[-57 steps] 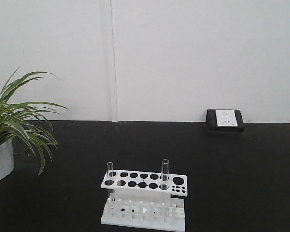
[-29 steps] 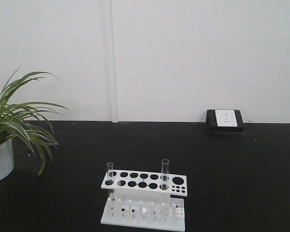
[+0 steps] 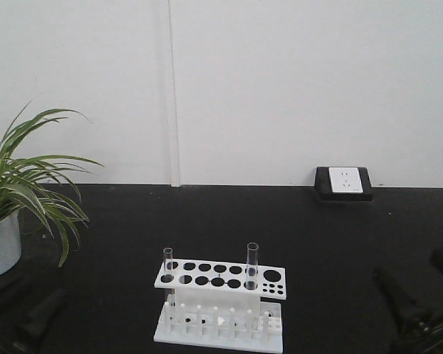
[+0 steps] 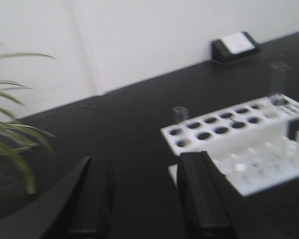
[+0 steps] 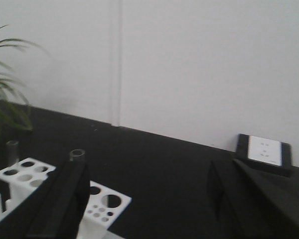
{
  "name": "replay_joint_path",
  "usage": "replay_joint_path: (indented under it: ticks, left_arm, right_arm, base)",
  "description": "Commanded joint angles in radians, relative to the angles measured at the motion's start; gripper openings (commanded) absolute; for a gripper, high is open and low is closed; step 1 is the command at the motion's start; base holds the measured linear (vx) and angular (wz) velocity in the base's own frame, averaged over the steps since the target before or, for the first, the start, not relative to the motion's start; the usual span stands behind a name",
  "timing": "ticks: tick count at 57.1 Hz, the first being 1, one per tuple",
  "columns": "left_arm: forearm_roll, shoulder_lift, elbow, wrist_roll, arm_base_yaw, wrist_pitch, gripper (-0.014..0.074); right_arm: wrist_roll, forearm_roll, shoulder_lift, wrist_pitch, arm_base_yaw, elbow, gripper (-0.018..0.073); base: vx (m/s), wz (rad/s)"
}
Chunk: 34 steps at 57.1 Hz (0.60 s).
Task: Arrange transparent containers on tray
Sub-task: 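Move both grippers down to the two glass tubes in the rack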
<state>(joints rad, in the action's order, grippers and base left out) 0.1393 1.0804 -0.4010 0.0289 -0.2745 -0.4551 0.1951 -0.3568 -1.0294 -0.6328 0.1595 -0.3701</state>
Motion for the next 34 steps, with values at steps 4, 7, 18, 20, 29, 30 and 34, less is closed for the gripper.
replay_joint_path:
  ticks: [4,7,18,20,29,30,34]
  left_arm:
    - [0.044,0.186,-0.027,0.106,-0.016,-0.322,0.0412]
    - [0.059,0.262,-0.050,0.122,-0.016,-0.391,0.0412]
    - [0.215,0.526,-0.202,0.135,-0.017,-0.562,0.0412]
    - [0.220,0.561,-0.234,0.136,-0.017,-0.562,0.0412]
    - [0.159,0.681,-0.375,0.136,-0.018,-0.552,0.0412]
    - [0.150,0.688,-0.385,0.136,-0.018,-0.553,0.0412]
    - [0.112,0.723,-0.435,0.136,-0.018,-0.543,0.0412]
  right_arm:
    - [0.002,-0.029,-0.107,-0.223,0.023,-0.035,0.0540]
    - [0.002,-0.026,-0.155,-0.258,0.023,-0.041,0.0540]
    - [-0.007,-0.015,-0.274,-0.342,0.023,-0.065,0.0540]
    - [-0.018,-0.013,-0.290,-0.348,0.023,-0.071,0.0540]
    - [-0.071,-0.010,-0.317,-0.364,0.023,-0.078,0.0540]
    - [-0.073,-0.010,-0.317,-0.362,0.023,-0.079,0.0540]
    - [-0.093,-0.008,-0.317,-0.366,0.023,-0.079,0.0540]
  base:
    - [0.00,0.00]
    - [0.00,0.00]
    - [0.00,0.00]
    - [0.00,0.00]
    - [0.00,0.00]
    - [0.00,0.00]
    - [0.00,0.00]
